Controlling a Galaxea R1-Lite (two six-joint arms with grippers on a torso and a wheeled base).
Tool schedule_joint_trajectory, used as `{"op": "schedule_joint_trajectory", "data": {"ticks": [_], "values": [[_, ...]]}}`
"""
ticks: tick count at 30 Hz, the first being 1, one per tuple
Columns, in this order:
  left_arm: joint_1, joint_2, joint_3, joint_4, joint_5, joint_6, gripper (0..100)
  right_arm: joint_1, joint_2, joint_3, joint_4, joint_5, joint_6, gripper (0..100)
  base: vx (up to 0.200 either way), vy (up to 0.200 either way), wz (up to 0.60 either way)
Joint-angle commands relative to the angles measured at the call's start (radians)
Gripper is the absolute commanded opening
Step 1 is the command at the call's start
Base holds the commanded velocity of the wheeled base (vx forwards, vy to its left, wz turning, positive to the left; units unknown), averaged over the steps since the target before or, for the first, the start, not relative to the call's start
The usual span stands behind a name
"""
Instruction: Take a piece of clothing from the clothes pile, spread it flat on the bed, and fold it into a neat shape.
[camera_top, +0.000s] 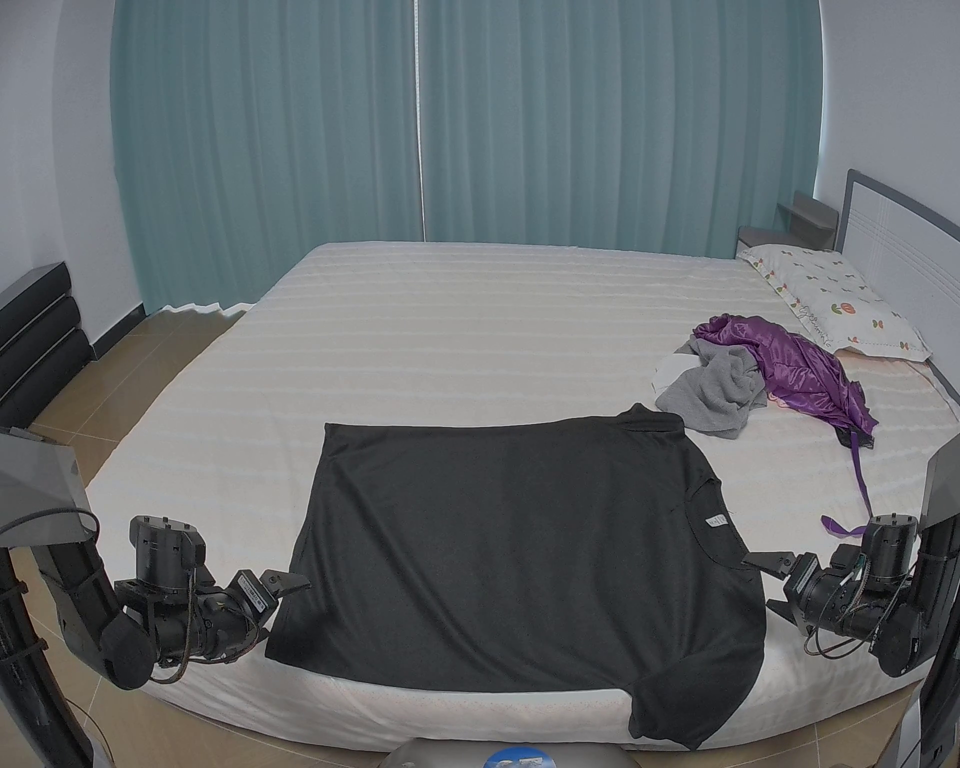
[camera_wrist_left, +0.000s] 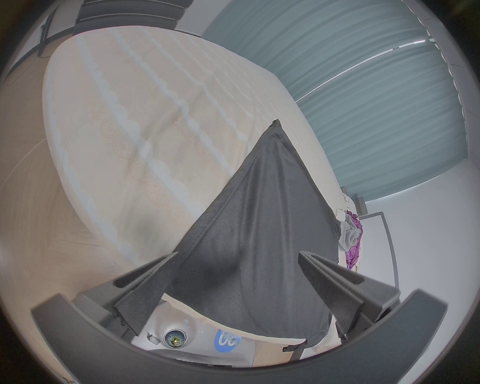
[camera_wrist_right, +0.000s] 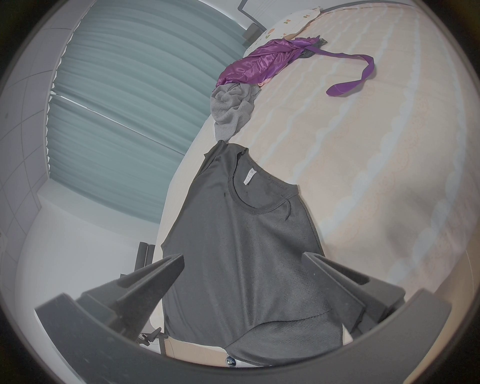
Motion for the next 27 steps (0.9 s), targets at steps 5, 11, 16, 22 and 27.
{"op": "schedule_joint_trajectory", "data": {"ticks": [5,11,16,22,27], "values": [[0.0,0.028,0.014,-0.033,0.003,-0.002,100,0.002,0.004,0.018,-0.013,0.001,0.004,100,-0.12,0.0,0.0],[-0.001,0.02,0.012,-0.056,-0.003,-0.011,100,0.002,0.004,0.018,-0.013,0.001,0.004,100,0.0,0.0,0.0],[-0.001,0.023,0.009,-0.058,-0.003,-0.011,100,0.004,0.004,0.018,-0.013,0.001,0.007,100,0.0,-0.04,0.0],[-0.006,0.029,0.004,-0.058,-0.003,-0.008,100,0.005,0.01,0.018,-0.013,0.001,0.007,100,0.0,-0.167,0.0],[-0.004,0.075,-0.006,-0.072,0.03,-0.002,100,0.007,0.025,0.018,-0.013,0.001,0.002,100,0.0,0.0,0.0]]}}
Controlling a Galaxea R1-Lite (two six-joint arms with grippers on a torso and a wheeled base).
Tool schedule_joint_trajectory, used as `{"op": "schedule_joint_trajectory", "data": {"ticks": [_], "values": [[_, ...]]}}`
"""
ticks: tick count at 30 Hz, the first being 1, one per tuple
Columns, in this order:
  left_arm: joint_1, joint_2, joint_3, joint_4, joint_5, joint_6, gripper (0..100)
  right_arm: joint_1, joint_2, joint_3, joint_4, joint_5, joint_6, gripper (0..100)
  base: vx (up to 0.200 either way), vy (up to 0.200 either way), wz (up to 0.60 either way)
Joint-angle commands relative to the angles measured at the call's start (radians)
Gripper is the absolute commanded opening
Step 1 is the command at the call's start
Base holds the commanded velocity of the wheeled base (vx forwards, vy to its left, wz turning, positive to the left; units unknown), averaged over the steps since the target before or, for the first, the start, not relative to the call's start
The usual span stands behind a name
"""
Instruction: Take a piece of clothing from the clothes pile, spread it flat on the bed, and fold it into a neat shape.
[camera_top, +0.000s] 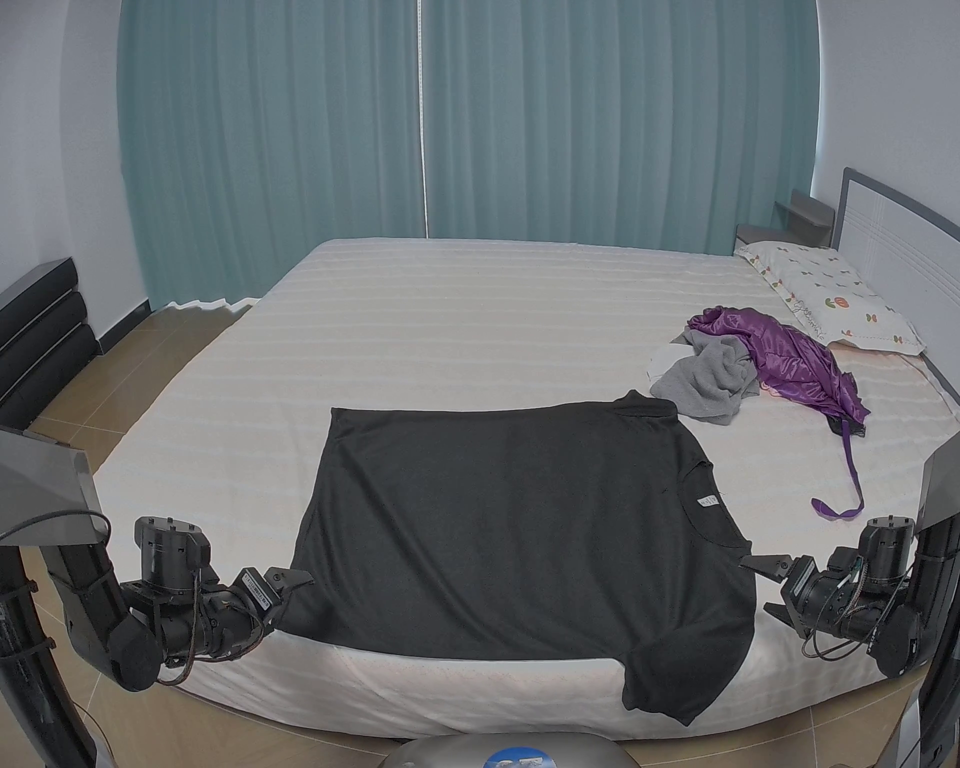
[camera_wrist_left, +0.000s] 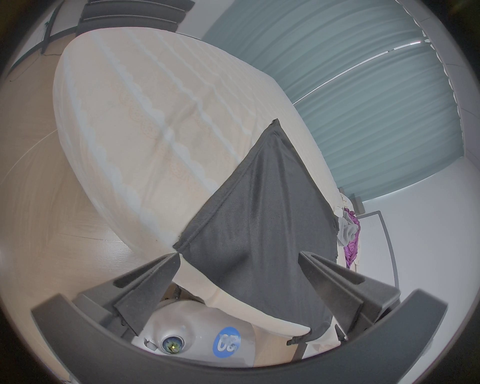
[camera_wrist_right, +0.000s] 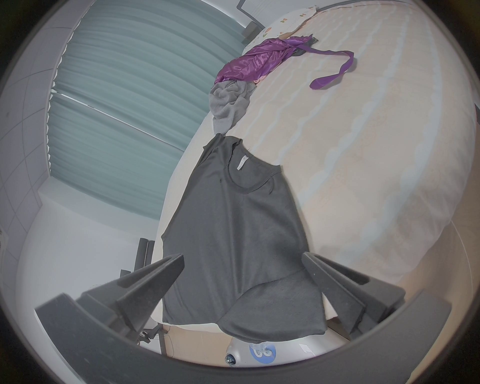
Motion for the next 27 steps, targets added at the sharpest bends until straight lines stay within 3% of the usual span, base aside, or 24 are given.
{"op": "schedule_joint_trajectory", "data": {"ticks": [1,12,27], "values": [[0.002,0.046,-0.007,-0.015,0.029,0.0,100,0.002,0.013,0.018,-0.013,0.001,-0.001,100,0.0,0.0,0.0],[-0.003,0.082,0.004,-0.027,0.109,0.003,100,0.002,0.015,0.018,-0.013,0.001,0.002,100,0.0,0.0,0.0],[-0.001,0.095,0.009,-0.023,0.138,0.033,100,0.0,0.021,0.018,-0.013,0.001,0.0,100,0.0,0.0,0.0]]}}
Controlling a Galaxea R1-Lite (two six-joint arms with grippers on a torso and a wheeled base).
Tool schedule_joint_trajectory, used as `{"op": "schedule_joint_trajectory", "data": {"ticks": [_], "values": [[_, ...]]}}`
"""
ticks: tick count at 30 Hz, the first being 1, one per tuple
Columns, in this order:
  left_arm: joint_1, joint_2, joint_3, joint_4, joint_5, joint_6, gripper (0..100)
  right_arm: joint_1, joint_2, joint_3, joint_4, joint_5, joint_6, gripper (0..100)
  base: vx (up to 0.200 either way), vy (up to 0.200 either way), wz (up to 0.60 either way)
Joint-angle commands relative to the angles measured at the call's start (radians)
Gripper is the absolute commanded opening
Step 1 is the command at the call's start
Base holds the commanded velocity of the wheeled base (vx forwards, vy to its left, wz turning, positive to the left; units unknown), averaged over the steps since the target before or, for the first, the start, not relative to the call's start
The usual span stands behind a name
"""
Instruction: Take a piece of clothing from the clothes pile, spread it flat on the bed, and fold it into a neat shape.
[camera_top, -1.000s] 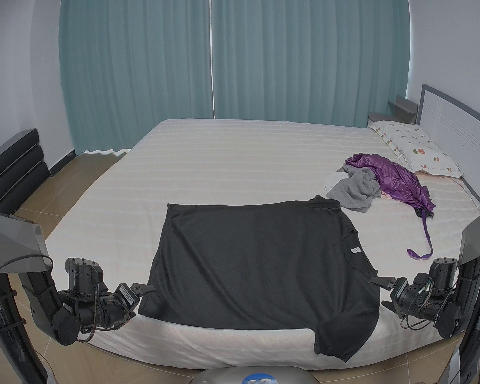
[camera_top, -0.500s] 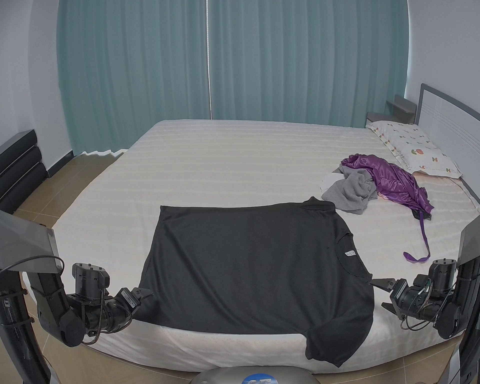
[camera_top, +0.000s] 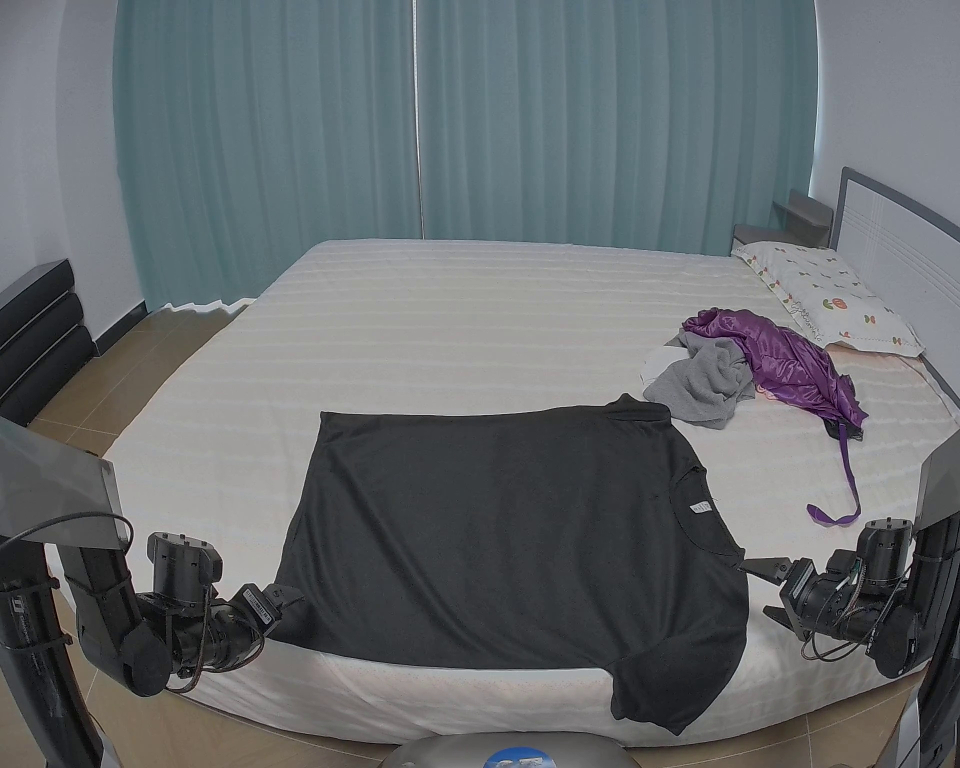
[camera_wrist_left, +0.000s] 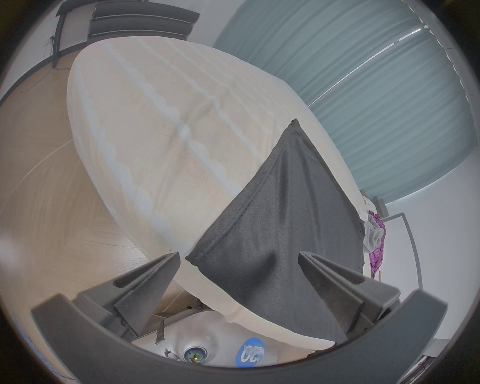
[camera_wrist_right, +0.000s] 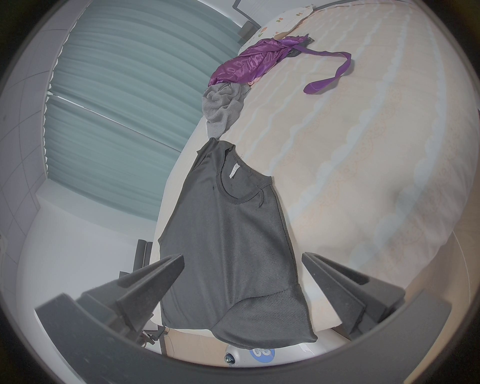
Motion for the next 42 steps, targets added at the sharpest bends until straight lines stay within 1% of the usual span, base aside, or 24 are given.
{"op": "schedule_joint_trajectory", "data": {"ticks": [1,7,8,13,19,23,42], "values": [[0.002,0.009,-0.002,-0.001,0.004,0.0,100,0.0,0.006,0.018,-0.013,0.001,0.0,100,0.0,0.0,0.0],[0.014,0.046,-0.01,-0.005,0.009,0.008,100,0.0,0.006,0.018,-0.013,0.001,0.0,100,0.0,0.0,0.0],[0.014,0.048,-0.01,-0.005,0.009,0.015,0,0.0,0.006,0.018,-0.013,0.001,0.0,100,0.0,0.0,0.0],[0.022,0.048,0.004,-0.004,0.015,0.051,0,0.0,0.006,0.018,-0.015,0.001,0.001,100,0.0,0.0,0.0],[0.034,0.046,0.03,-0.004,0.069,0.135,0,0.0,0.004,0.018,-0.015,0.001,0.0,100,0.0,0.0,0.0],[0.039,0.04,0.053,-0.005,0.079,0.19,0,0.0,0.001,0.018,-0.013,0.001,0.001,100,0.0,0.0,0.0],[0.058,0.052,0.059,-0.002,0.078,0.216,0,0.0,0.001,0.018,-0.013,0.001,-0.002,100,0.0,0.0,0.0]]}}
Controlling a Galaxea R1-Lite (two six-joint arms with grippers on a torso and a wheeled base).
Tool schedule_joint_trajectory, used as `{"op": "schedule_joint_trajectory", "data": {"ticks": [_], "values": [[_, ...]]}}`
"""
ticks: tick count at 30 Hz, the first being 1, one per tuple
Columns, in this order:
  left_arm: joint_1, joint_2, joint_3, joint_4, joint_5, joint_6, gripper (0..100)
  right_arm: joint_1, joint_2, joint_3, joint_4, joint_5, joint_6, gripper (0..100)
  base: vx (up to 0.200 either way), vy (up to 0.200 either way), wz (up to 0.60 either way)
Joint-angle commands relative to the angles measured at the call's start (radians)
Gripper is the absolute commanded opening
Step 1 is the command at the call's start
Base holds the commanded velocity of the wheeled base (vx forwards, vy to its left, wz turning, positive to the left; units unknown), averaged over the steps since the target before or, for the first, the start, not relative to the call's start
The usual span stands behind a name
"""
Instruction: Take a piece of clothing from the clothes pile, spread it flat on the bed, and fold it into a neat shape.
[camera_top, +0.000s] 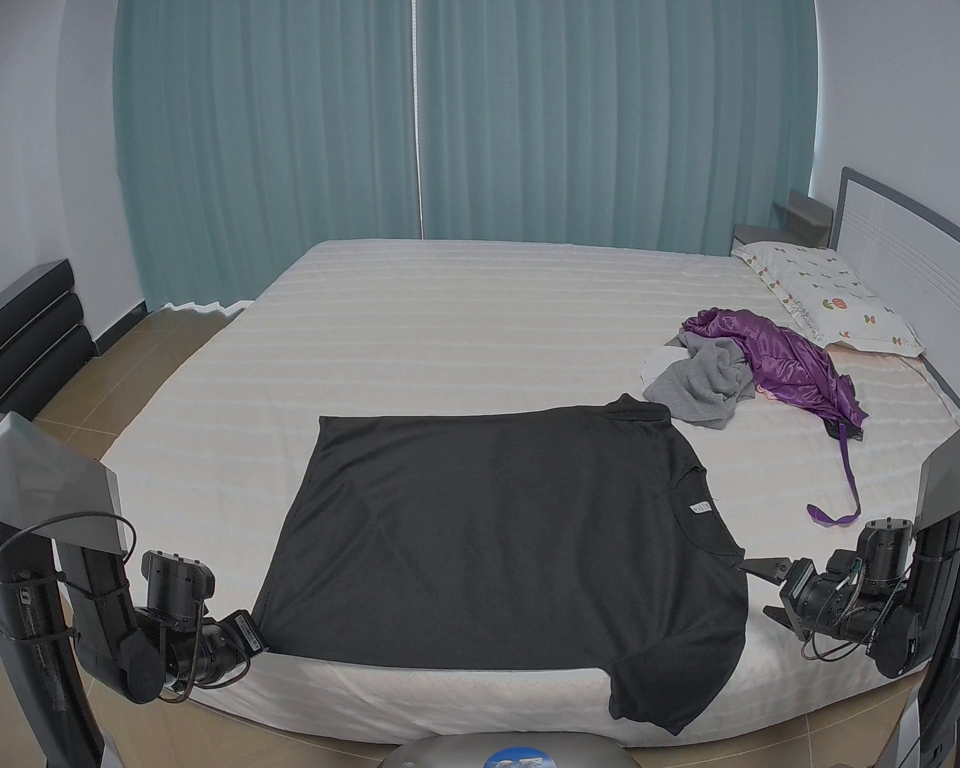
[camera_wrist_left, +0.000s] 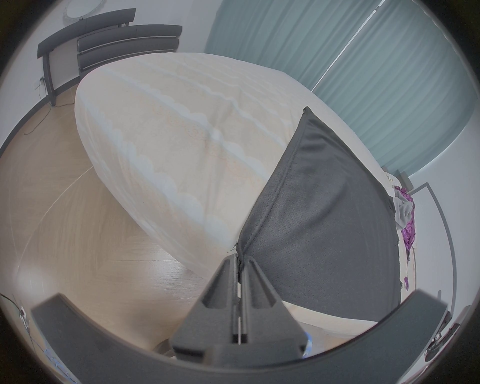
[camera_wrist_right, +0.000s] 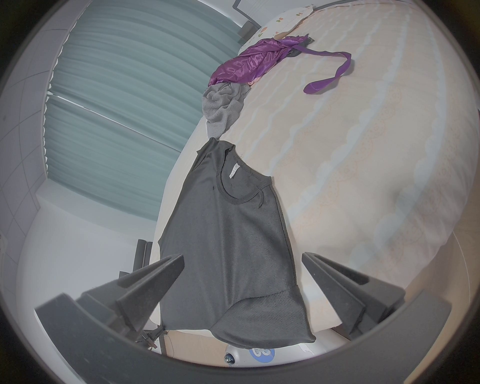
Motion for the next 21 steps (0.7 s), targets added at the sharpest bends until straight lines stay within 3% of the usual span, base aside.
{"op": "schedule_joint_trajectory", "data": {"ticks": [1,7,8,15,21], "values": [[0.01,0.014,0.0,-0.004,0.0,0.013,0,0.0,0.002,0.018,-0.014,0.001,-0.001,100,0.0,0.0,0.0],[0.014,0.028,-0.006,-0.015,-0.015,0.007,0,0.0,0.002,0.018,-0.014,0.001,-0.001,100,0.0,0.0,0.0],[0.014,0.028,-0.005,-0.018,-0.017,0.009,100,0.0,0.002,0.018,-0.014,0.001,-0.001,100,0.0,0.0,0.0],[0.039,0.021,-0.006,-0.019,-0.092,0.009,100,0.0,0.002,0.018,-0.014,0.001,0.0,100,0.0,0.0,0.0],[0.08,0.021,0.006,-0.091,-0.264,0.018,100,0.0,0.001,0.018,-0.014,0.001,0.002,100,0.0,0.0,0.0]]}}
